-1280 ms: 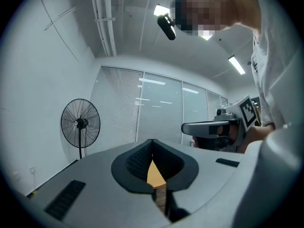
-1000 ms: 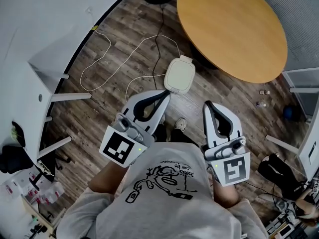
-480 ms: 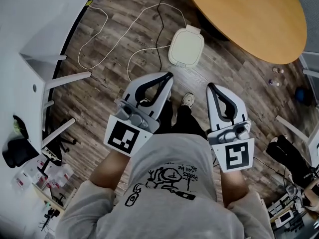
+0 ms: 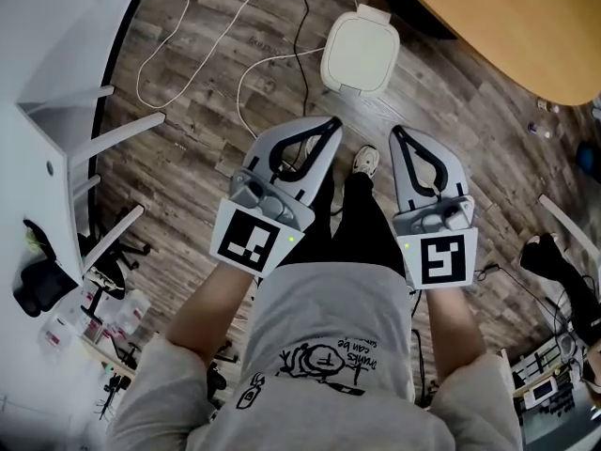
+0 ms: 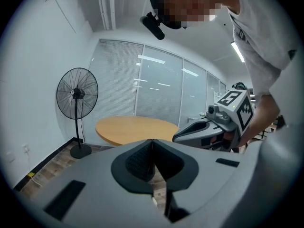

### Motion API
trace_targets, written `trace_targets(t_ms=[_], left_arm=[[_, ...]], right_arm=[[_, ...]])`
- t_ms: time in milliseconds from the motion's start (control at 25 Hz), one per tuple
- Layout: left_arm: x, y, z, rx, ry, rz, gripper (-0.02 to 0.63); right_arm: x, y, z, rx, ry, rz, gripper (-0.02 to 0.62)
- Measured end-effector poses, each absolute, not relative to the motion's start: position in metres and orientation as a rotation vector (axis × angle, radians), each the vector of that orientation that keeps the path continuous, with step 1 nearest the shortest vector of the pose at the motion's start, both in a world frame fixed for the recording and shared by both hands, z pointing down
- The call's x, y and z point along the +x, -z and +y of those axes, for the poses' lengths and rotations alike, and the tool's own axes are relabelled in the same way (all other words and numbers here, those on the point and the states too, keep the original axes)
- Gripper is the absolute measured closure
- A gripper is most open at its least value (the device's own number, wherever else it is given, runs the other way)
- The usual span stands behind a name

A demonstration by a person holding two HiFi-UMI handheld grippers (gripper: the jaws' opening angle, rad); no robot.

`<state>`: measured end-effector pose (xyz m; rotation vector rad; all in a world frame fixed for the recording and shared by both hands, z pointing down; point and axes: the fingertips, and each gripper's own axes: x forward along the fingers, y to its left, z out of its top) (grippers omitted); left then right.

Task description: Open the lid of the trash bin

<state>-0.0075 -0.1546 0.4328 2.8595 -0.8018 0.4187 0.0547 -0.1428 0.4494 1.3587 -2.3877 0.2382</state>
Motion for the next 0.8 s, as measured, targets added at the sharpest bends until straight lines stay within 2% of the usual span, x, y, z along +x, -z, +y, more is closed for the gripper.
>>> trace_targets(t_ms=[800], left_arm=[[-0.018,-0.679,-0.175,2.618,-0.523,-0.775,0.586]], right_arm=[[0.036,-0.704,-0.17,1.139,-0.307,-2.199,0.591]])
